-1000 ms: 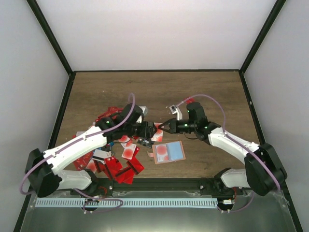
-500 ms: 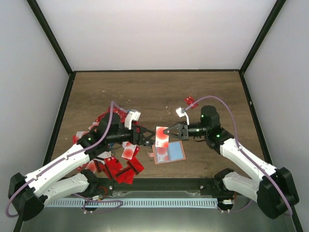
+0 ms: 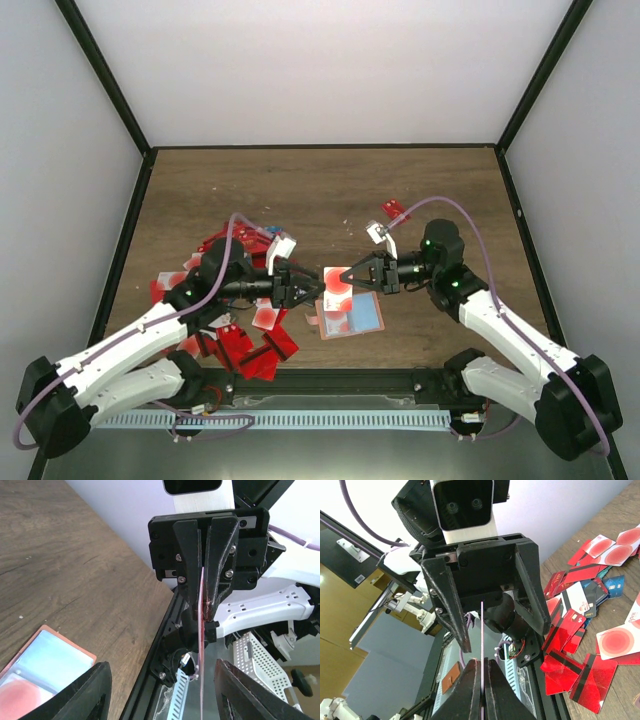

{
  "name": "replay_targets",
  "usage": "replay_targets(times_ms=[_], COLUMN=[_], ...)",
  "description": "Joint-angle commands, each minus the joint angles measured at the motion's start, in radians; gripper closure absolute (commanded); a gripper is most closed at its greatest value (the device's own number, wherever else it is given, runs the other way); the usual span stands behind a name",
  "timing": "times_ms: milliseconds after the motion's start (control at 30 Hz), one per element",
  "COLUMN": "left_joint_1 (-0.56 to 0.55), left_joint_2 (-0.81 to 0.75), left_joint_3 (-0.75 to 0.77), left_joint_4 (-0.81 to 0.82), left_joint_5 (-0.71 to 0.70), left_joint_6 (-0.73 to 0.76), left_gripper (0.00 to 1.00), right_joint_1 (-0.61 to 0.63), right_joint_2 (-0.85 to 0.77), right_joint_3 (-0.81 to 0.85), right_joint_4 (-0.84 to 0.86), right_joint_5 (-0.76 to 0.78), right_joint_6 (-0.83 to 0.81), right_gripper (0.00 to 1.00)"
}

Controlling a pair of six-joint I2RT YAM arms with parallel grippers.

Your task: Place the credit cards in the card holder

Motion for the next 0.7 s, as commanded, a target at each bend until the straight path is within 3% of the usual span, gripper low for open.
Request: replay_targets(times_ms=[0, 367, 433, 500, 567, 633, 667], left_joint_1=[-0.006, -0.029, -0.033, -0.033, -0.033, -0.033, -0.033], left_joint_2=[0.009, 0.055, 0.058, 0.056, 0.049, 0.045, 0.043], left_joint_3=[-0.016, -0.012, -0.010, -0.010, -0.008, -0.003, 0.002], left_joint_4=[0.087, 0.104, 0.107, 0.103, 0.086, 0.055, 0.036], left_joint_5=[0.064, 0.083, 0.081, 0.066, 0.031, -0.003, -0.023], left_joint_6=[0.001, 0.003, 0.004, 0.003, -0.001, -0.006, -0.012], left_gripper=[0.44, 0.62, 0.71, 0.91, 0.96, 0.96, 0.96], right_joint_1=[-0.008, -0.008, -0.008, -0.009, -0.008, -0.009, -0.009], right_joint_2=[-0.010, 0.013, 0.015, 0.015, 0.014, 0.016, 0.019], right_joint_3=[0.018, 0.031, 0.031, 0.031, 0.038, 0.056, 0.074], right_joint_4=[0.045, 0.049, 0.049, 0.043, 0.009, -0.111, -0.183], right_joint_5=[-0.043, -0.044, -0.045, -0.042, -0.022, 0.032, 0.077], right_joint_6=[0.020, 0.020, 0.019, 0.015, -0.009, -0.066, -0.107], right_gripper=[0.99, 0.99, 0.99, 0.99, 0.99, 0.91, 0.79])
